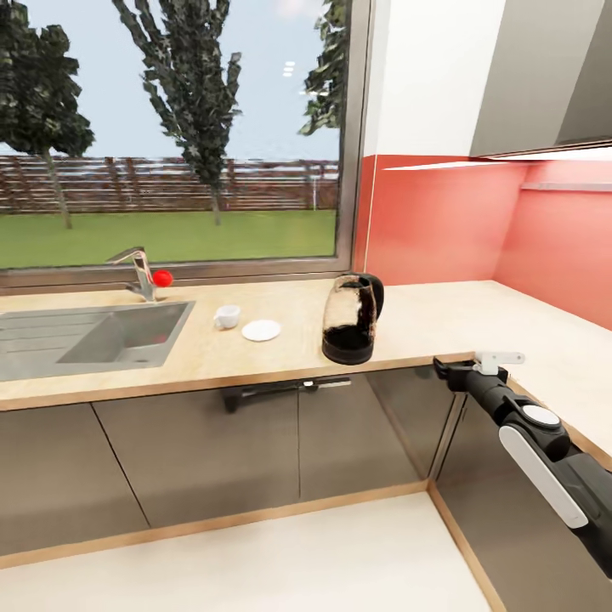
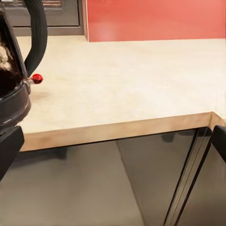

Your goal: Set up a coffee station on the kitchen countertop: keep the coffee maker on the countertop, move the bottle of coffee from the kitchen shelf to the counter next to the coffee maker, place a paper coffee filter on top of the coffee maker, put the saucer next to the coffee maker with the coffee cup on the saucer, and place the electric kettle next to the coffee maker.

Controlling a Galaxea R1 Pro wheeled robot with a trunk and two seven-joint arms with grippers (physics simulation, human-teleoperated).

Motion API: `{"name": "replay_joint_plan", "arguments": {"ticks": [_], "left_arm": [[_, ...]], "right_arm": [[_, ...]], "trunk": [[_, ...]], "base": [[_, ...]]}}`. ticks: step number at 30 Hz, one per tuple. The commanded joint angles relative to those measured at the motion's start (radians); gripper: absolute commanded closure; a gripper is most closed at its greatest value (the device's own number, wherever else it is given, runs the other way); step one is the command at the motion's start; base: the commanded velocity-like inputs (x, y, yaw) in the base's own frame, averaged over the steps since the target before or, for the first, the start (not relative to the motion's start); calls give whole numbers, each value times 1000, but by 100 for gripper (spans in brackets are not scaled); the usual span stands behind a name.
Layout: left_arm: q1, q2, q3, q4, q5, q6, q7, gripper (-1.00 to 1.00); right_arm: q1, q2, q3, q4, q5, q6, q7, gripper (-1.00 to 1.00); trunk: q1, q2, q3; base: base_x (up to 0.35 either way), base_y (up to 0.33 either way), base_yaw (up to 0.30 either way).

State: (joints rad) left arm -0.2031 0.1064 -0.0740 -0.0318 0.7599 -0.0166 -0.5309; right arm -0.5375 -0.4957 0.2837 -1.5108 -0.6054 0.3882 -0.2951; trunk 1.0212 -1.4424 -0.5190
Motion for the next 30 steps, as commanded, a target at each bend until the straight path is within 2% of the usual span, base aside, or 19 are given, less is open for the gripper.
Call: {"name": "replay_joint_plan", "arguments": {"ticks": [1,7,19,30], "left_arm": [[1,0,-3,1,7,-2,-3,-100],[7,0,10,0,7,-2,-2,-100],[8,-1,11,0,7,-2,0,-100],[8,-1,11,0,7,-2,0,-100]], "right_arm": [[-1,-1,3,-2,-10,1,-10,-100],[-1,-1,3,-2,-10,1,-10,-100],[-1,-1,5,-1,-10,1,-10,-100],[-1,-1,6,-1,-10,1,-10,-100]], "trunk": [[0,-1,-1],[0,-1,-1],[0,-1,-1],[0,-1,-1]], "base": [[0,0,183],[6,-94,217],[114,-289,27],[21,-44,224]]}}
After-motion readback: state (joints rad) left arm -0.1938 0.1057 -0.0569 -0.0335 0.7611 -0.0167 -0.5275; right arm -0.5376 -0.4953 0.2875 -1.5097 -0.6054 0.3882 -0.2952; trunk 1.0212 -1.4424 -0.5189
